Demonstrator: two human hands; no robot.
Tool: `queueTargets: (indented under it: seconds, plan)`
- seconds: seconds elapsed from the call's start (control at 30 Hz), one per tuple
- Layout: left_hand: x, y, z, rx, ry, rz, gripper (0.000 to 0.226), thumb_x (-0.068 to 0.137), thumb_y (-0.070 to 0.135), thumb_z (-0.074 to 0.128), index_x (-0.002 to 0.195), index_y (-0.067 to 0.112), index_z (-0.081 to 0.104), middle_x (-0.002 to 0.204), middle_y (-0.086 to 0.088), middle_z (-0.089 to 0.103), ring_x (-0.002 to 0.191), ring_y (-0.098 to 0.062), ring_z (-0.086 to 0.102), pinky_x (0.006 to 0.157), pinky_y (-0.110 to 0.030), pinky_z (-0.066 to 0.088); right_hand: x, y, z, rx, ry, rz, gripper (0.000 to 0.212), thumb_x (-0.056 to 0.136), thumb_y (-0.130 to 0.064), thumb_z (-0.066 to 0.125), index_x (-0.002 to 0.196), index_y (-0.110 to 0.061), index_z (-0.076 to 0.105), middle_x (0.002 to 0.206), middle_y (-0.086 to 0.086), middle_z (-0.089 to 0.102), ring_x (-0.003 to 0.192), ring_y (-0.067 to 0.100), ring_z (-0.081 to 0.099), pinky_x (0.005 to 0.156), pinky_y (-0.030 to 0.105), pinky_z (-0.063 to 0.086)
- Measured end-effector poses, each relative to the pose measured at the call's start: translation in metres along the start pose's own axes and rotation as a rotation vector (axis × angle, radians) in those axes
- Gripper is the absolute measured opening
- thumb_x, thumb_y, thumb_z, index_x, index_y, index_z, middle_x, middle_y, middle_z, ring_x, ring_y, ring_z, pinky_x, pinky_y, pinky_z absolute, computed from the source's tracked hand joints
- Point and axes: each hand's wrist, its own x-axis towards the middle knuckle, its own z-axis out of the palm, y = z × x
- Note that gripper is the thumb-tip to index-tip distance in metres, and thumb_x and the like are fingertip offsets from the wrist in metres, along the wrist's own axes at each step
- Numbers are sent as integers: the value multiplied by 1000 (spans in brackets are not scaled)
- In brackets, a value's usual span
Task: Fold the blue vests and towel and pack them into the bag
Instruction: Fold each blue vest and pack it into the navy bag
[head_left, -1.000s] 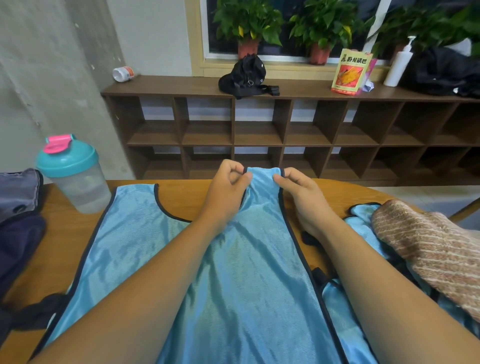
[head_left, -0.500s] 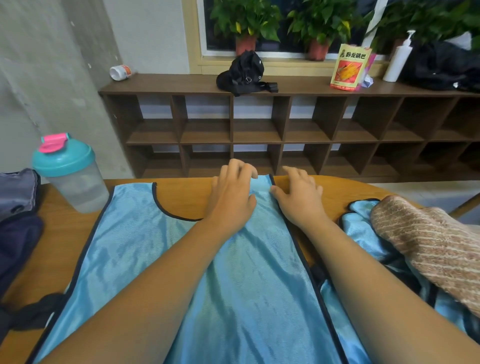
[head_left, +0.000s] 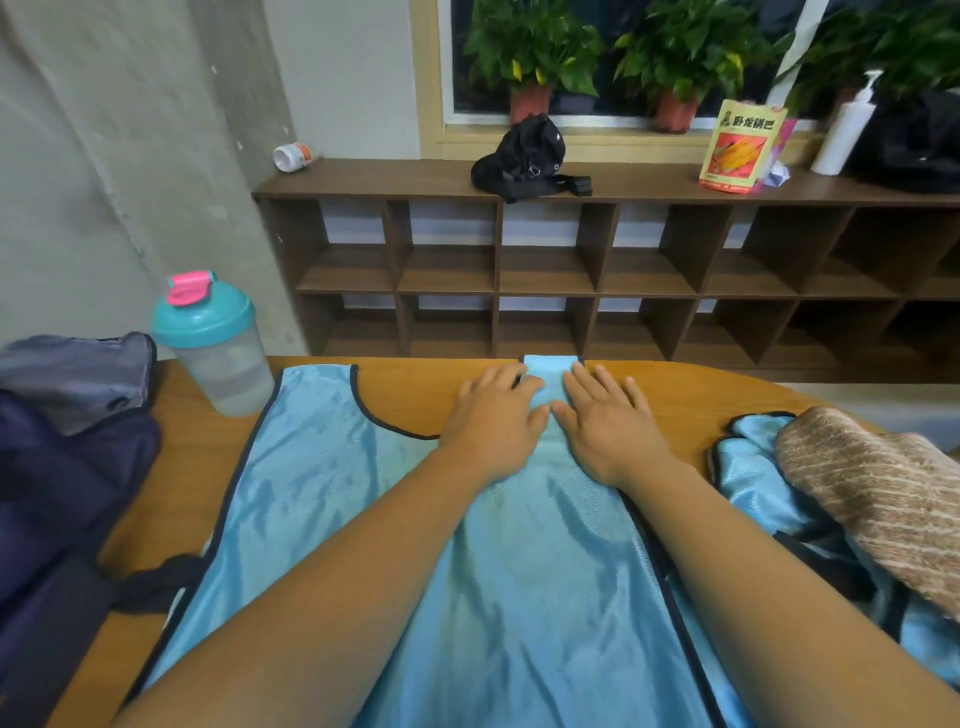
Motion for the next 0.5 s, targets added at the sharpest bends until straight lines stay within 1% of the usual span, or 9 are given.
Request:
queueTargets:
  seconds: [0.07,0.1,0.17,0.23,0.27,0.33,0.37,0.43,0.5]
  plan:
    - [-4,6,-5,95,122,5,36,105,50,48,132,30,60,139,6,49,126,-18,45,103,-39,41,-2,-2,-1,-13,-4,11,69,111,-57,8,170,-22,10,178,-6,2,164,17,-5,132,49,-3]
    - [-6,9,-9,149,188,16,31,104,50,50,122,28,62,128,4,51,116,-19,47,97,-39,44,-3,-2,-3,-17,-4,12,69,111,-57,7,170,-23,10,178,-6,2,164,18,-5,132,50,-2]
    - [-10,14,-13,237,227,49,31,103,48,48,111,24,66,114,1,55,103,-20,49,88,-40,45,-4,-3,-4,-21,-7,13,69,111,-58,6,170,-23,10,178,-6,2,164,18,-5,132,50,-2]
    - [-14,17,-15,284,148,30,38,106,45,40,106,21,69,107,-1,65,97,-24,59,83,-42,43,-4,-2,-4,-41,-16,16,69,111,-58,5,171,-24,9,178,-7,1,164,18,-5,132,50,-3]
    - [-15,16,-15,282,96,-12,39,107,45,38,104,20,68,104,-3,69,92,-26,63,78,-40,43,-4,-2,-4,-51,-22,16,69,111,-57,5,171,-24,8,178,-7,1,164,18,-5,132,50,-3]
    - [-17,13,-17,212,21,-81,36,108,44,38,104,19,64,100,-4,70,89,-29,66,69,-36,43,-4,-2,-5,-64,-35,17,68,111,-57,5,171,-24,8,178,-6,1,164,19,-5,132,50,-3]
    - [-18,11,-18,169,-6,-85,35,108,43,39,106,18,62,101,-4,68,92,-29,65,70,-37,44,-4,-2,-6,-69,-39,18,69,111,-57,5,171,-23,8,178,-6,1,164,19,-5,132,50,-3]
    - [-21,10,-28,115,-77,-55,31,109,43,42,109,17,59,106,-4,65,98,-28,62,78,-39,48,-5,-3,-8,-86,-45,16,69,111,-56,4,171,-22,8,178,-4,3,164,20,-5,132,50,-3]
    - [-24,7,-39,7,-148,-63,25,107,42,48,101,19,55,104,-3,64,100,-27,61,85,-42,51,-6,-5,-10,-123,-38,13,70,111,-55,4,170,-20,9,178,-1,6,164,22,-4,132,49,-2]
